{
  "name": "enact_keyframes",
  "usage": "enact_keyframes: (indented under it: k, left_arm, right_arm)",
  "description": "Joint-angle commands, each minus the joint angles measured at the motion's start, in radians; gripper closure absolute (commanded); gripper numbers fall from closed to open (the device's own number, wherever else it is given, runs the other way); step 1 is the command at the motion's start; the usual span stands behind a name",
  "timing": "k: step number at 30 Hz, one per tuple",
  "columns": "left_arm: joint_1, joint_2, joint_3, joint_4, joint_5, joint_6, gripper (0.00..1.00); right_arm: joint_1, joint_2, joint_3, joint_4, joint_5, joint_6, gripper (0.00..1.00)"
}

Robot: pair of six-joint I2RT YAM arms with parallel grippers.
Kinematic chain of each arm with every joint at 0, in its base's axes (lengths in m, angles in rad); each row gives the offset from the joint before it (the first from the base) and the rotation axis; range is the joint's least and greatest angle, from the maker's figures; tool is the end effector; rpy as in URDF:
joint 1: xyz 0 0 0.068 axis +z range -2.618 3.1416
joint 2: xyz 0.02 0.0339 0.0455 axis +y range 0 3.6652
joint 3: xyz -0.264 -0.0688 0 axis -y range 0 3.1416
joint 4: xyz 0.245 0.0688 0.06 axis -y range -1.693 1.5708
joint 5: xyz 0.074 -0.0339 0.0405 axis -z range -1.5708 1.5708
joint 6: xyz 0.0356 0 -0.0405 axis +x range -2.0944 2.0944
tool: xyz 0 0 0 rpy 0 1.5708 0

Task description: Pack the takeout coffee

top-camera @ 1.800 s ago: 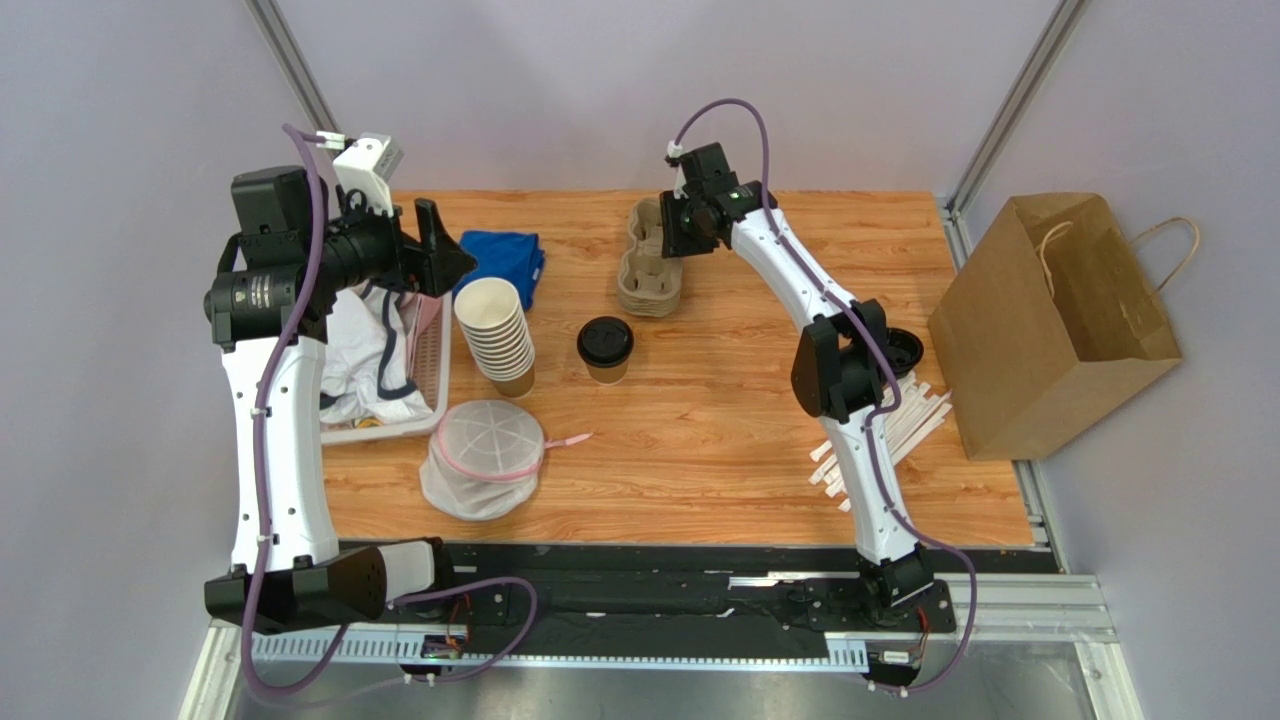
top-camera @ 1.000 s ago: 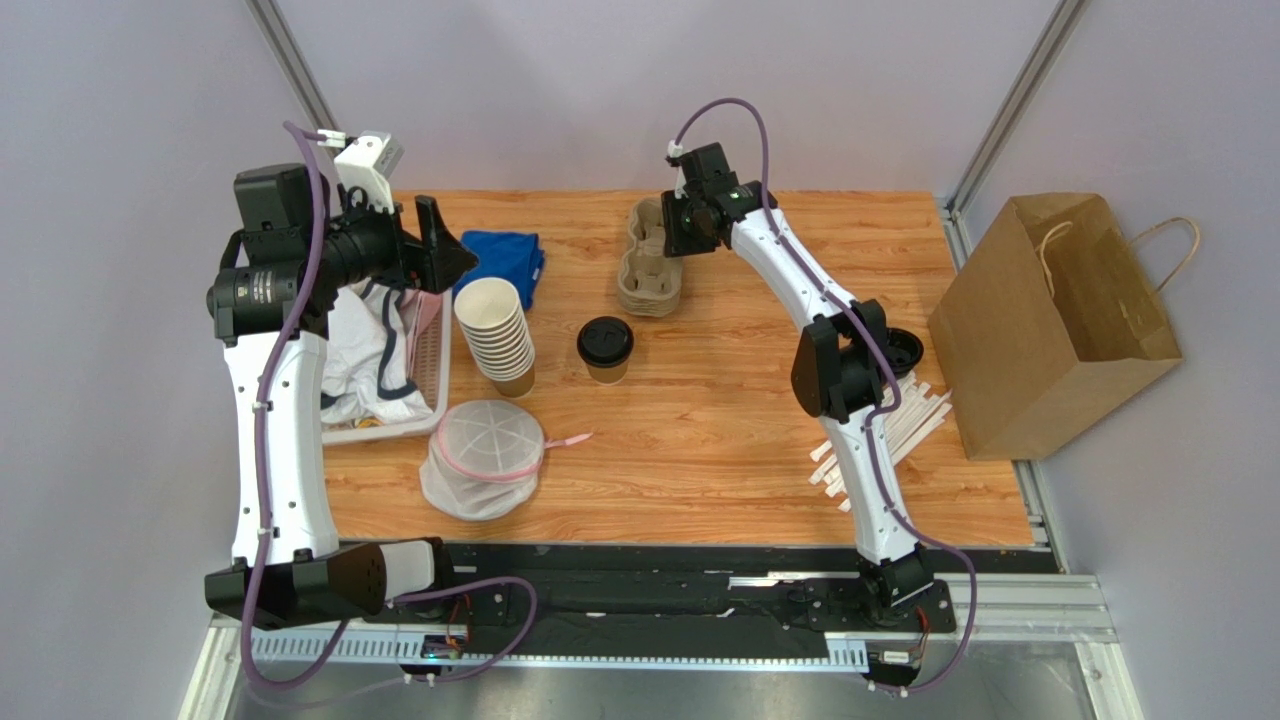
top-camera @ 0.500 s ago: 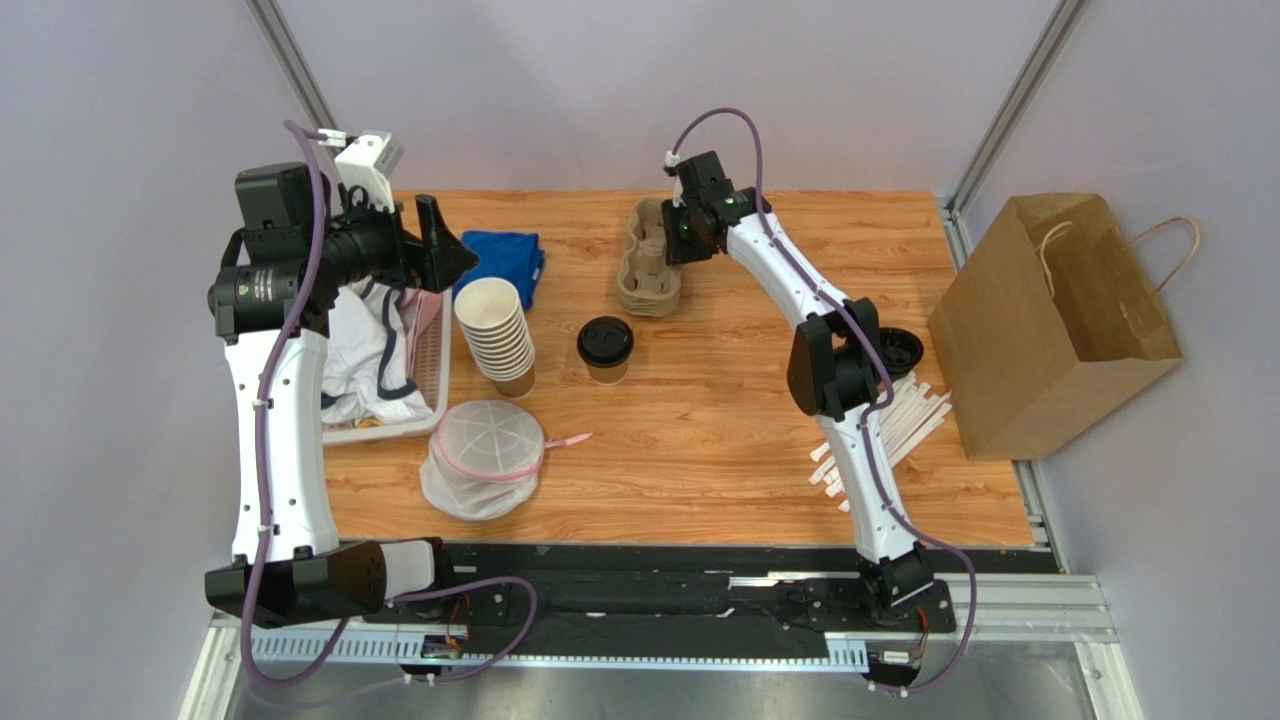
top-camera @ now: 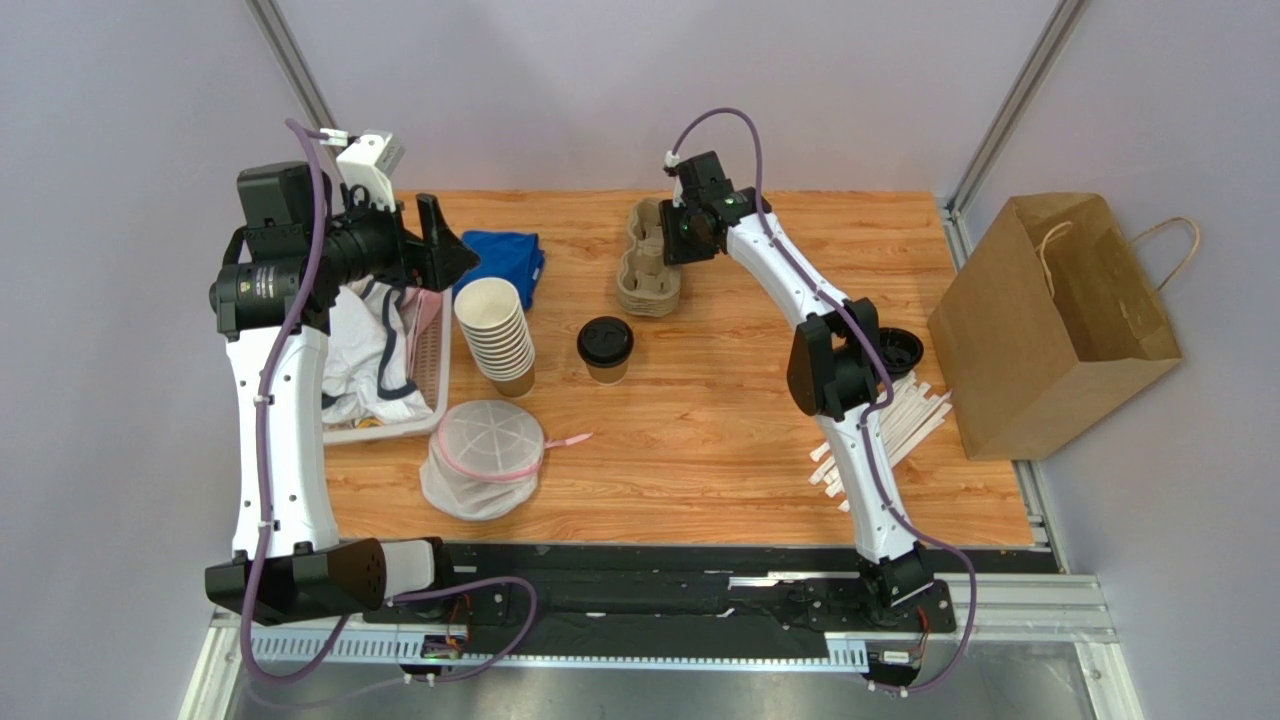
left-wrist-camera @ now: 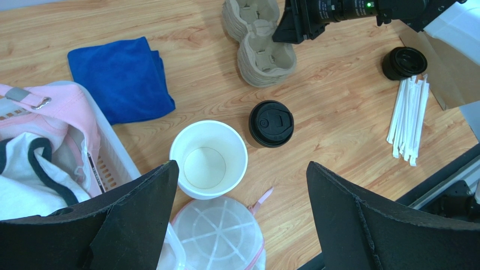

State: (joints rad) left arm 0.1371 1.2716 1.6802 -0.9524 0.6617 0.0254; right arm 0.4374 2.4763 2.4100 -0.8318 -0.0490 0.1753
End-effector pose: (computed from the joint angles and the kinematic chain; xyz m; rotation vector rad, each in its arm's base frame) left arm 0.2314 0.0098 0.4654 0.2758 2.0230 -0.5945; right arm 0.4924 0.2322 0.2344 -0.3473 2.4713 0.3214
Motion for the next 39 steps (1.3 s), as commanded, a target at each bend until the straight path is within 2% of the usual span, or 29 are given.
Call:
enact_keyframes:
  k: [1, 39]
  left_arm:
    - [-0.004, 0.006, 0.032, 0.024, 0.027, -0.016, 0.07]
    - [-0.004, 0.017, 0.032, 0.03, 0.047, -0.021, 0.07]
  right_arm:
    - [0.004, -0.05, 0.051, 0.033, 0.02, -0.014, 0.65]
    - [0.014, -0.088, 0.046, 0.036, 0.014, -0.022, 0.68]
